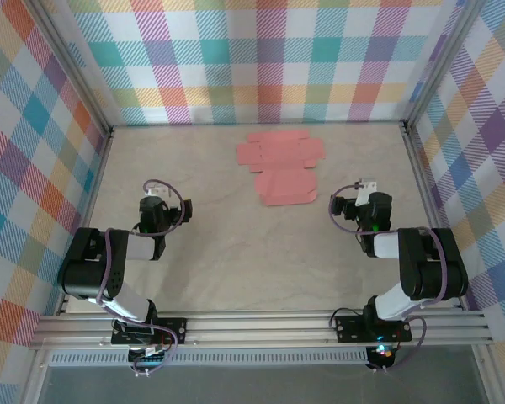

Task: Fold the paper box

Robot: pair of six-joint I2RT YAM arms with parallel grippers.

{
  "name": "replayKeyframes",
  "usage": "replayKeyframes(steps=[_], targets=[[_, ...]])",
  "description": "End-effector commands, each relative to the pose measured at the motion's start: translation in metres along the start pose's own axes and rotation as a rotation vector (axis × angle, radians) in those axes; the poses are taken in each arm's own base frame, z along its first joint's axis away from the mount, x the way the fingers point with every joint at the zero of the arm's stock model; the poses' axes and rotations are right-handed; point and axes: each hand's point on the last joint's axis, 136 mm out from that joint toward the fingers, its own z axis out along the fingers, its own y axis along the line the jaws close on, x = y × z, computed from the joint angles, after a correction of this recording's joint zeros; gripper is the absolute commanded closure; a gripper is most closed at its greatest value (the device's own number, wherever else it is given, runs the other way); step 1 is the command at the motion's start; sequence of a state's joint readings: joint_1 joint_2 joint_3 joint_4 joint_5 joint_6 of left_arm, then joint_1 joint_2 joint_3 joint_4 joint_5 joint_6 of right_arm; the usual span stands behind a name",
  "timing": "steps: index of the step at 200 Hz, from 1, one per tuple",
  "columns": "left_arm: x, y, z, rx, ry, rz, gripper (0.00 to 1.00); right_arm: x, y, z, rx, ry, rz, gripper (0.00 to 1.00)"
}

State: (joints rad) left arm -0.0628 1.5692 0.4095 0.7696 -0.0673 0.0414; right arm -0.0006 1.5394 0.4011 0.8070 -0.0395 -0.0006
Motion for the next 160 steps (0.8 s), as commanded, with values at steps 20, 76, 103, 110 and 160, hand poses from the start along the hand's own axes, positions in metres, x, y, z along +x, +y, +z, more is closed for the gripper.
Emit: replayKeyframes(steps=[20,76,103,110,160], targets=[[-0.0155,-0.0024,0.0012,0.016,-0.043,-0.014,0.00,-0.0121,0.0021,0.0005,-0.020,-0.035,0.008,0.00],[-0.0153,-0.0023,0.0012,0.016,-0.042,-0.014,0.00,-0.0116,0.0021,0.0005,-0.020,-0.034,0.007,0.00],[-0.0161,-0.0018,0.0010,0.015,-0.045,-0.014,0.00,-0.0122,0.0016,0.0005,-0.018,-0.035,0.008,0.00],[-0.0160,-0.0020,0.0010,0.015,-0.044,-0.013,0.00,-0.0119,0.0016,0.0006,-0.018,-0.034,0.008,0.00],[-0.0158,-0.0023,0.0012,0.016,-0.044,-0.013,0.00,-0.0140,0.0010,-0.0011,-0.012,-0.038,0.010,0.00]])
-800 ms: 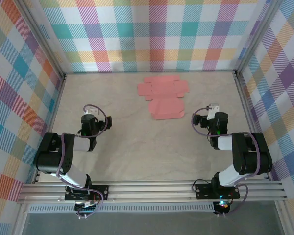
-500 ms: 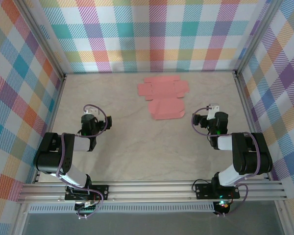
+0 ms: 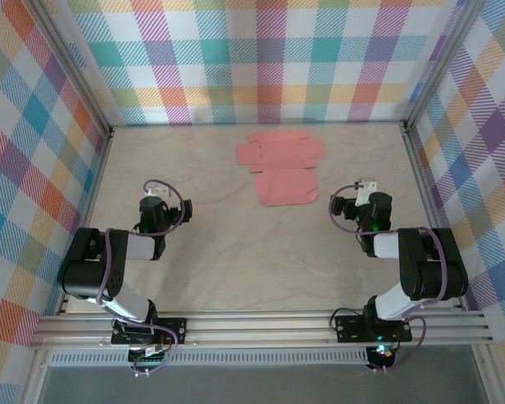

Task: Fold the paper box

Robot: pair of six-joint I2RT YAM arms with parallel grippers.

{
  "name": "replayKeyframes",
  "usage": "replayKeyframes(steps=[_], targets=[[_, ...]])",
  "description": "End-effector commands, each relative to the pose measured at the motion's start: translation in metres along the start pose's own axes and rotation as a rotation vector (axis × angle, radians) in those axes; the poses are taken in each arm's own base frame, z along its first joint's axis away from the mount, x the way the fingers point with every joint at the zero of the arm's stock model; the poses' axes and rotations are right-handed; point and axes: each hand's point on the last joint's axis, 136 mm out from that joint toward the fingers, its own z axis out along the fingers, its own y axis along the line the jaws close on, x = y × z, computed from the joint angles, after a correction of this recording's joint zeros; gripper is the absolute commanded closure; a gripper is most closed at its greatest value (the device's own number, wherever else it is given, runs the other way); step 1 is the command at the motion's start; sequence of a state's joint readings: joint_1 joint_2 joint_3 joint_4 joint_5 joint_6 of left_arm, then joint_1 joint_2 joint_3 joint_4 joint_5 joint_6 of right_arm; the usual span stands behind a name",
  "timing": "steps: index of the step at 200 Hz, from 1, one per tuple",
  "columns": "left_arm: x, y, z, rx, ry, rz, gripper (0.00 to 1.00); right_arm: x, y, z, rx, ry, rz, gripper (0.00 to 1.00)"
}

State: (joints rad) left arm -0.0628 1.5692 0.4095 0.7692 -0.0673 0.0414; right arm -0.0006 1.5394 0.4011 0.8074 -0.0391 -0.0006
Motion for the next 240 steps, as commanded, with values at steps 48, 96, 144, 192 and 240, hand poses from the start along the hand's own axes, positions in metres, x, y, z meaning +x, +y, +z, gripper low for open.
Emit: replayKeyframes(steps=[48,96,144,192,240], targets=[[-0.016,-0.002,0.001,0.016,-0.044,-0.013,0.00,-0.034,0.000,-0.025,0.016,-0.029,0.004,0.00],[-0.023,-0.006,0.000,0.033,-0.033,0.001,0.00,-0.056,0.003,-0.037,0.024,0.076,0.225,0.00],[-0.061,-0.054,-0.036,0.106,-0.058,0.176,0.00,-0.046,0.039,-0.023,-0.133,0.386,0.435,0.00],[-0.091,-0.129,-0.065,0.318,-0.110,0.189,0.00,-0.026,0.070,0.004,-0.281,0.586,0.638,0.25],[-0.087,-0.163,-0.069,0.408,-0.104,0.174,0.00,-0.006,0.082,0.037,-0.286,0.683,0.634,0.53]])
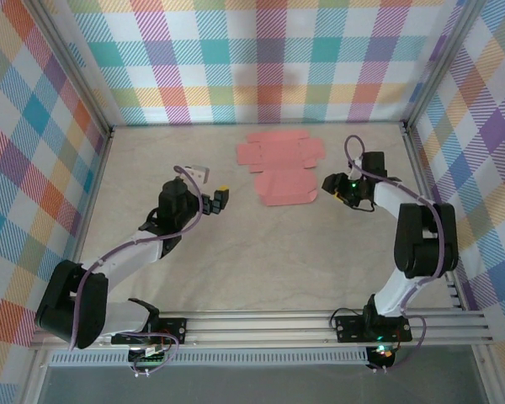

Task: Fold the paper box

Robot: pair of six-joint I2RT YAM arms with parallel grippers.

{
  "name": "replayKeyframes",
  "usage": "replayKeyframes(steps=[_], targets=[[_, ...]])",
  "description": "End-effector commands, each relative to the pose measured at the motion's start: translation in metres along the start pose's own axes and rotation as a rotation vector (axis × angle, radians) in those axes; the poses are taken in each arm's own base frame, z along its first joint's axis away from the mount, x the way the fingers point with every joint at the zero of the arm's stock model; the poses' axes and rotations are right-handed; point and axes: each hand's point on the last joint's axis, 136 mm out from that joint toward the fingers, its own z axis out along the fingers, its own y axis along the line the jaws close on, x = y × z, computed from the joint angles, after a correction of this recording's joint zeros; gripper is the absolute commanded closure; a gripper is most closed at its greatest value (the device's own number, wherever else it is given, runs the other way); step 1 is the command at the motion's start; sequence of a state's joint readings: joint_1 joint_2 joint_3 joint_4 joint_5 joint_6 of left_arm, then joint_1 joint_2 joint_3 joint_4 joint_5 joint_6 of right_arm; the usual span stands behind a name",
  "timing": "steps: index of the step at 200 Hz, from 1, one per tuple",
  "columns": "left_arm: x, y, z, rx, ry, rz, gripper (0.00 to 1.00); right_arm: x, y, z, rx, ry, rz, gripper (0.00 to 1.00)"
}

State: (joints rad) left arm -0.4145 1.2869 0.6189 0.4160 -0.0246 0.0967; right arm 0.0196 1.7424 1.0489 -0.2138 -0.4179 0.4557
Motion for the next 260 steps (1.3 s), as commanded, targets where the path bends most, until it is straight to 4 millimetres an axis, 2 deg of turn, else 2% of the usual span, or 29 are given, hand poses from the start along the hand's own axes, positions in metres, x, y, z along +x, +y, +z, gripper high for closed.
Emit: replayKeyframes(steps=[1,38,61,87,110,135,150,196,230,260], targets=[[-0.001,-0.011,0.004,0.035,0.012,-0.019,0.00,0.000,0.015,0.011,-0.042,0.054,0.011,0.54],[0.003,-0.011,0.004,0.028,0.026,-0.022,0.00,0.002,0.019,0.037,-0.044,0.103,-0.004,0.62],[0.004,-0.009,0.003,0.017,0.035,-0.015,0.00,0.003,0.014,0.050,-0.020,0.119,-0.002,0.66],[0.007,-0.006,-0.001,0.000,0.041,-0.018,0.00,0.004,0.014,0.061,-0.021,0.138,-0.001,0.67],[0.012,-0.003,-0.002,-0.018,0.049,-0.021,0.00,0.007,0.017,0.065,-0.027,0.151,-0.002,0.79],[0.013,-0.002,-0.002,-0.019,0.053,-0.022,0.00,0.009,0.017,0.060,-0.021,0.142,-0.014,0.94],[0.011,-0.004,-0.003,-0.012,0.047,-0.026,0.00,0.013,0.018,0.055,-0.018,0.133,-0.019,0.99],[0.005,-0.004,-0.009,-0.006,0.025,-0.055,0.00,0.035,0.020,0.032,-0.031,0.106,-0.008,0.97],[0.005,-0.006,-0.012,0.003,0.016,-0.085,0.00,0.067,0.022,0.019,-0.034,0.099,0.030,1.00],[0.005,-0.010,-0.013,0.030,0.001,-0.132,0.00,0.094,0.015,0.011,0.058,0.026,0.093,1.00]])
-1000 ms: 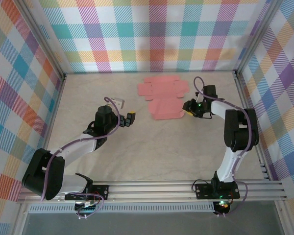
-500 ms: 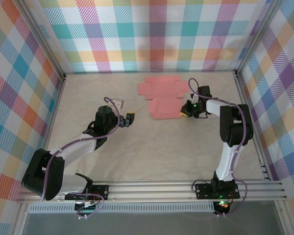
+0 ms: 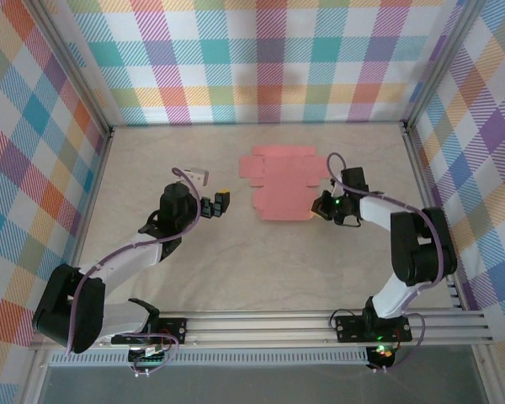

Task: Fold the paper box

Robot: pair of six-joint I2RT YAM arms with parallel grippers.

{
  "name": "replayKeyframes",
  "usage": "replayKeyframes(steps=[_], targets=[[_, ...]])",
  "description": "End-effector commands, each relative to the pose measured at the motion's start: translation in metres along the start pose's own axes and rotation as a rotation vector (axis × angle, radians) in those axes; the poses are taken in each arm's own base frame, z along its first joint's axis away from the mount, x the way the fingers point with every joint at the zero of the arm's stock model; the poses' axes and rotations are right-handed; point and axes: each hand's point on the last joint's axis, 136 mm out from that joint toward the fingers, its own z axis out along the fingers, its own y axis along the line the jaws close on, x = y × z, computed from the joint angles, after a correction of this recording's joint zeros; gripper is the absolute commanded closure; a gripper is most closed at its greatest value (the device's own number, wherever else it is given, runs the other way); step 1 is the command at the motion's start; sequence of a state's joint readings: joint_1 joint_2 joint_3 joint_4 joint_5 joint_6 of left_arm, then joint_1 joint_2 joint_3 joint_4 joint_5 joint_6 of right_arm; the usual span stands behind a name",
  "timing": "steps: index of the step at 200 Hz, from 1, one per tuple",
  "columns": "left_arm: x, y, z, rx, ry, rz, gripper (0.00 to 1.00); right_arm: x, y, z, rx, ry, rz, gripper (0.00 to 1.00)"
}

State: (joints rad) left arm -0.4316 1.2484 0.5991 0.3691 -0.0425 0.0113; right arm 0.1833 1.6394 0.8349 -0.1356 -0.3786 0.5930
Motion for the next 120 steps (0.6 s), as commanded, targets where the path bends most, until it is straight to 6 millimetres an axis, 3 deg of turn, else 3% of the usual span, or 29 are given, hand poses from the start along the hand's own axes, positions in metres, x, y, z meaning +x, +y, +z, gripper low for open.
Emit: replayKeyframes(steps=[1,23,47,60,68,75,90,107,120], targets=[[-0.002,-0.007,-0.005,0.036,-0.026,-0.055,0.00,0.011,0.001,-0.004,0.046,-0.083,0.067,1.00],[0.001,-0.012,-0.007,0.067,-0.027,-0.112,0.00,0.027,0.013,-0.006,0.054,-0.130,0.096,1.00],[0.007,-0.013,-0.011,0.075,-0.023,-0.160,0.00,0.042,0.039,0.000,0.022,-0.158,0.092,0.96],[0.010,-0.011,-0.011,0.066,-0.021,-0.179,0.00,0.047,0.056,0.005,-0.013,-0.142,0.055,0.81],[0.011,-0.010,-0.010,0.061,-0.018,-0.190,0.00,0.047,0.061,0.005,-0.016,-0.144,0.018,0.63],[0.011,-0.010,-0.010,0.060,-0.017,-0.204,0.00,0.044,0.061,0.004,-0.010,-0.159,-0.010,0.48],[0.010,-0.011,-0.008,0.066,-0.014,-0.263,0.00,0.034,0.055,-0.003,0.031,-0.196,-0.086,0.30],[0.006,-0.019,-0.006,0.103,-0.018,-0.352,0.00,0.020,0.043,-0.014,0.092,-0.219,-0.157,0.18],[0.005,-0.026,-0.003,0.112,-0.019,-0.413,0.00,0.005,0.039,-0.019,0.098,-0.218,-0.183,0.16]])
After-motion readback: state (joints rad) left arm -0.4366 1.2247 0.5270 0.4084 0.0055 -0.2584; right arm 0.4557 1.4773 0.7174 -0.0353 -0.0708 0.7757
